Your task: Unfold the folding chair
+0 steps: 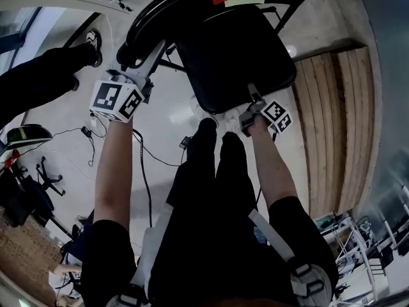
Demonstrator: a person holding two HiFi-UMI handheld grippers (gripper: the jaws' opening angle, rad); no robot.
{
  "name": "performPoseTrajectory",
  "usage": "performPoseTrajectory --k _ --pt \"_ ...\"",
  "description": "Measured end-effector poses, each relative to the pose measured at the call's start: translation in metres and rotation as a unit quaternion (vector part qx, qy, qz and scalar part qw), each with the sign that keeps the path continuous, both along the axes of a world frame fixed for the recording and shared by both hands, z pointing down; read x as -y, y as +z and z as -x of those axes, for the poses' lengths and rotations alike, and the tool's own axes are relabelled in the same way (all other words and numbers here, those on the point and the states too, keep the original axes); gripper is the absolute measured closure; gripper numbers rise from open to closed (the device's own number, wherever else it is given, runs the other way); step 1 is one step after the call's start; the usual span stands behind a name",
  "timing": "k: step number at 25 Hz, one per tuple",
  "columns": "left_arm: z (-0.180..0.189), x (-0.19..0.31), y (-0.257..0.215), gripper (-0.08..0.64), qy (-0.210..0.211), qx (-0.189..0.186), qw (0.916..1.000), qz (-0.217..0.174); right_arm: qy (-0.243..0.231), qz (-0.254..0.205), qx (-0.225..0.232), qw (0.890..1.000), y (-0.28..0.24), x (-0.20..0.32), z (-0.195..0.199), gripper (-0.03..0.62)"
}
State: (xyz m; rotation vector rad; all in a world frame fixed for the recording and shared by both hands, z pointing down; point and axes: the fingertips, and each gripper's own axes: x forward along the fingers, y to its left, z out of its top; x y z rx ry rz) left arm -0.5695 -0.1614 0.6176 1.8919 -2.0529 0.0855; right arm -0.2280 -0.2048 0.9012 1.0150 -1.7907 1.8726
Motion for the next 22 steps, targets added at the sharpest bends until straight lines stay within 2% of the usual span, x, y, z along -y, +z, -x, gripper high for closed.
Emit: performPoseTrajectory --k 9,15,18,20,22 --pt "0.004 -0.003 0.013 0.282 -0.042 -0.034 0.9984 -0.018 -0.003 0.011 0.020 1.000 0.017 -0.007 -0.007 0.296" --pt "0.007 0.000 0.015 0.282 -0.041 -0.029 0.9986 -0.018 -0.045 0.012 -0.012 0.999 0.017 -0.012 -0.017 0.272" --pt "0.003 0.000 0.025 0.292 -0.033 -0.014 0.9994 0.003 -0.065 0.013 -0.029 0.997 0.011 -0.014 -0.025 0.270" --pt "-0.001 -0.002 0.040 0.305 -0.024 0.003 0.9992 0.030 -0.075 0.000 -0.046 0.996 0.002 -0.014 -0.034 0.305" --pt "-0.004 -0.004 0.049 0.308 -0.021 0.009 0.9990 0.039 -0.104 -0.042 -0.078 0.991 -0.016 -0.013 -0.041 0.367"
